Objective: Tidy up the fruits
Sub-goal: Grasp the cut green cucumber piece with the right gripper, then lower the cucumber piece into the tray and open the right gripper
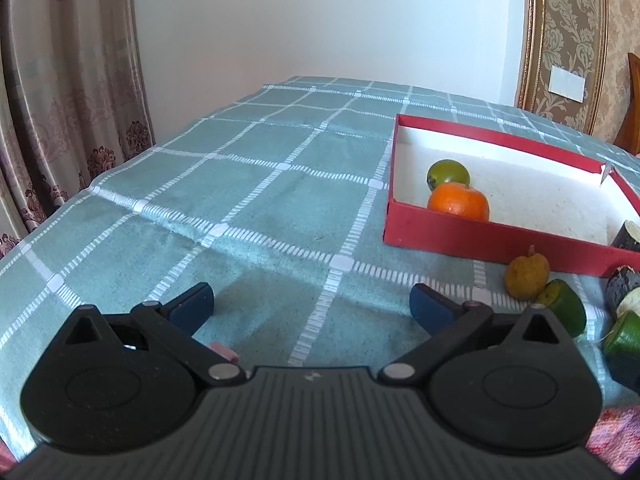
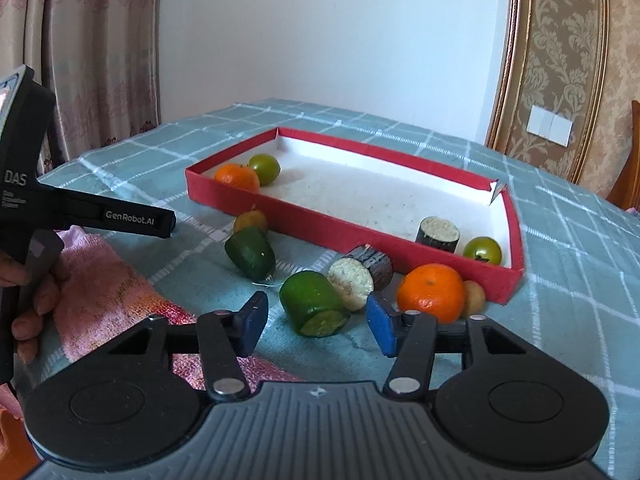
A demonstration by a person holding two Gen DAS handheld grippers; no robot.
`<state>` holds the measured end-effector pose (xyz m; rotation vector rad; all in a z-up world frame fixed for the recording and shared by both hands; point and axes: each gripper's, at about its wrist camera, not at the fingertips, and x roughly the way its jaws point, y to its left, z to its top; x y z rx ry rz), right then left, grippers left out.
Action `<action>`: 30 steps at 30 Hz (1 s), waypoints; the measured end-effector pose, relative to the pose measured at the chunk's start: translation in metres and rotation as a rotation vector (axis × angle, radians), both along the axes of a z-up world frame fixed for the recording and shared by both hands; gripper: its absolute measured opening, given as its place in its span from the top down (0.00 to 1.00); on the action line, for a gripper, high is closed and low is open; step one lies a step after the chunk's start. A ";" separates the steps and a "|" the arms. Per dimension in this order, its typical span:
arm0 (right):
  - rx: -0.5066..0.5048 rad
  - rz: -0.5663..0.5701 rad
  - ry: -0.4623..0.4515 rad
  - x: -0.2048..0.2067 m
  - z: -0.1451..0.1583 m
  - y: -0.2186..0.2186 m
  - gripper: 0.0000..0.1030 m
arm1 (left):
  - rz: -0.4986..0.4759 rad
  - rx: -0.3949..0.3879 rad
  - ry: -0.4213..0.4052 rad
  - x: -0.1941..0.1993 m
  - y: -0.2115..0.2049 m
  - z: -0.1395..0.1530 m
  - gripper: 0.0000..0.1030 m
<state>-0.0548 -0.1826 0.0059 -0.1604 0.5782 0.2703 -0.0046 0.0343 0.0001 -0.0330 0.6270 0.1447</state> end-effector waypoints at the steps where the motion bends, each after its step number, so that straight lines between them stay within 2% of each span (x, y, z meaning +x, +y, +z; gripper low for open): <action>1: 0.001 0.002 0.009 0.002 -0.002 0.000 0.60 | 0.000 -0.001 0.000 0.000 0.000 0.000 0.00; 3: -0.002 -0.001 0.010 0.003 -0.004 0.000 0.64 | 0.000 0.000 0.000 0.000 0.000 0.000 0.00; 9: 0.030 -0.005 -0.006 -0.002 -0.003 -0.003 0.65 | -0.001 -0.002 0.002 0.001 0.000 0.001 0.00; 14: 0.061 -0.009 -0.078 -0.008 0.023 -0.009 0.65 | -0.002 0.001 0.002 0.001 0.000 0.000 0.00; 18: 0.057 -0.051 -0.129 0.014 0.043 -0.018 0.65 | -0.002 0.001 0.002 0.001 -0.001 0.001 0.00; 24: 0.042 -0.111 -0.071 0.067 0.038 -0.030 0.65 | -0.002 0.001 0.002 0.001 -0.001 0.001 0.00; 28: 0.048 -0.130 -0.038 0.080 0.028 -0.036 0.64 | -0.003 0.002 0.004 0.001 -0.001 0.000 0.00; 30: 0.064 -0.136 -0.024 0.081 0.025 -0.039 0.59 | -0.004 0.005 0.004 0.001 -0.001 0.000 0.00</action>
